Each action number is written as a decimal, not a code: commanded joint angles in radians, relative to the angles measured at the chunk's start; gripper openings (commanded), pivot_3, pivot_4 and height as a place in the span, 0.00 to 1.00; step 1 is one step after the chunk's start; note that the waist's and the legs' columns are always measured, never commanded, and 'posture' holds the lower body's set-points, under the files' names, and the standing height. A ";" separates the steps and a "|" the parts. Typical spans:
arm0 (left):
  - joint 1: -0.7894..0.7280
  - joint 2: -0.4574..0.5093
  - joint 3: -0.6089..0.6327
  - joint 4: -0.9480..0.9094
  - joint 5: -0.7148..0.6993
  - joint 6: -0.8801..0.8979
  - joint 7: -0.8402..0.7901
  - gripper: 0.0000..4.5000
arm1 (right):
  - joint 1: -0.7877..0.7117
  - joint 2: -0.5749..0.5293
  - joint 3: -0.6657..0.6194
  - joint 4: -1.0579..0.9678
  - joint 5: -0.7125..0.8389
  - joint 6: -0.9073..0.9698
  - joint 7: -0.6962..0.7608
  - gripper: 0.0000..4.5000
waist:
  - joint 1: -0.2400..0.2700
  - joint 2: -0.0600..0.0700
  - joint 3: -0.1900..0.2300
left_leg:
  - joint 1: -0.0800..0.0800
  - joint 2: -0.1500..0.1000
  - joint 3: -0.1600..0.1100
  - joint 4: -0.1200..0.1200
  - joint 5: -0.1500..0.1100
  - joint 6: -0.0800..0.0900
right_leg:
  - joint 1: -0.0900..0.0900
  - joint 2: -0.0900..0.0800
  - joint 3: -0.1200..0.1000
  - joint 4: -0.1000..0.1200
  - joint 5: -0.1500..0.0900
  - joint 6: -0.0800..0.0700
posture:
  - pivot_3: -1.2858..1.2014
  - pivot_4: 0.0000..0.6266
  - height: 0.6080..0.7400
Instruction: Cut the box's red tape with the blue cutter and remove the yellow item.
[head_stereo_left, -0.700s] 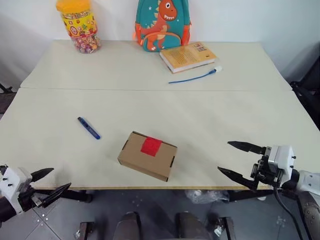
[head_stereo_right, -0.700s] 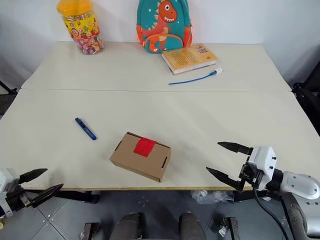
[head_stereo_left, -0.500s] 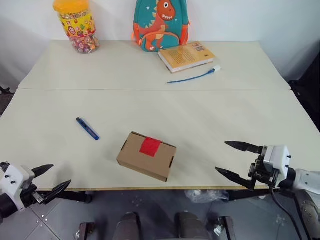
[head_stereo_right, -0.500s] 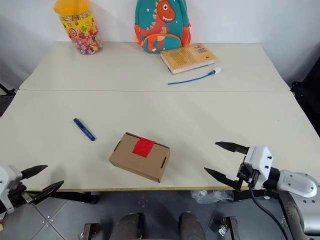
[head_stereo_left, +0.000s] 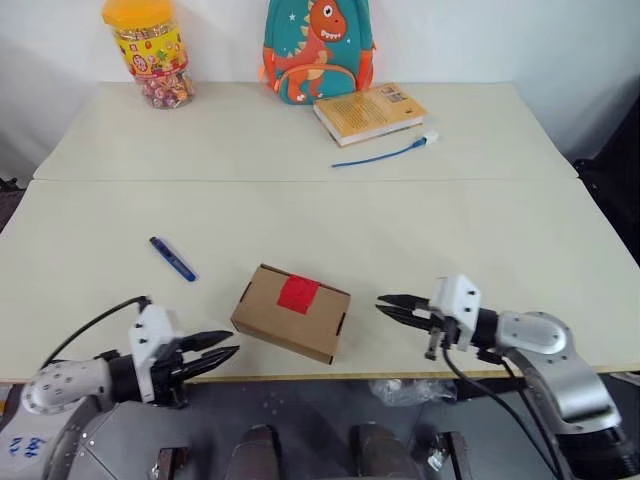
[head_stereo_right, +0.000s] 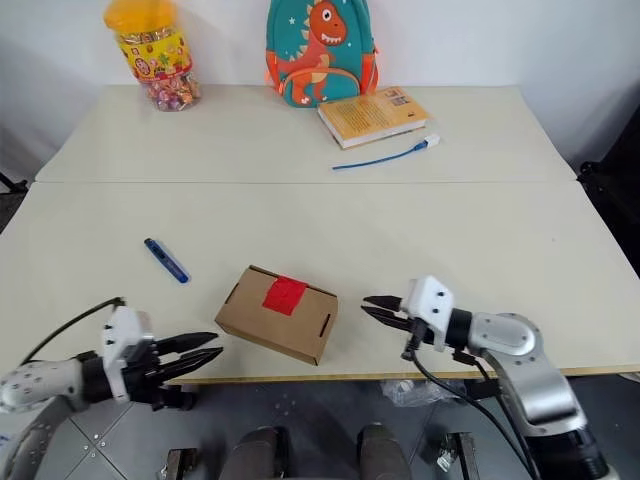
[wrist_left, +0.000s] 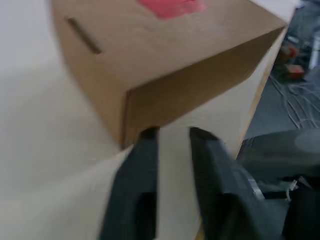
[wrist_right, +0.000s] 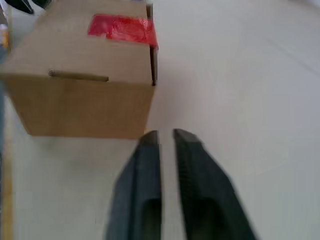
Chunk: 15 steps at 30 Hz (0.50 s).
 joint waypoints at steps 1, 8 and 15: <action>-0.051 -0.019 -0.086 0.000 0.044 -0.007 0.027 0.01 | -0.107 0.054 0.021 0.119 -0.098 -0.060 -0.099 0.00 | -0.001 0.000 0.000 | 0.000 0.000 0.001 0.001 0.000 -0.001 | 0.000 0.000 0.001 0.000 0.000 0.000 | 0.52 0.24 1.00; -0.177 -0.084 -0.138 0.071 0.077 0.004 0.111 0.01 | -0.258 0.125 0.047 0.345 -0.122 -0.169 -0.091 0.00 | 0.001 0.000 0.000 | 0.000 0.001 0.003 0.001 0.001 -0.002 | -0.002 0.002 0.003 0.001 0.000 0.001 | 0.52 0.24 1.00; -0.516 -0.231 -0.263 0.327 0.159 -0.023 0.162 0.01 | -0.236 0.088 0.074 0.299 0.019 -0.131 0.173 0.00 | 0.006 0.001 0.000 | -0.001 0.001 0.003 0.005 0.001 -0.001 | -0.002 0.003 0.004 0.003 0.002 0.003 | 0.52 0.24 1.00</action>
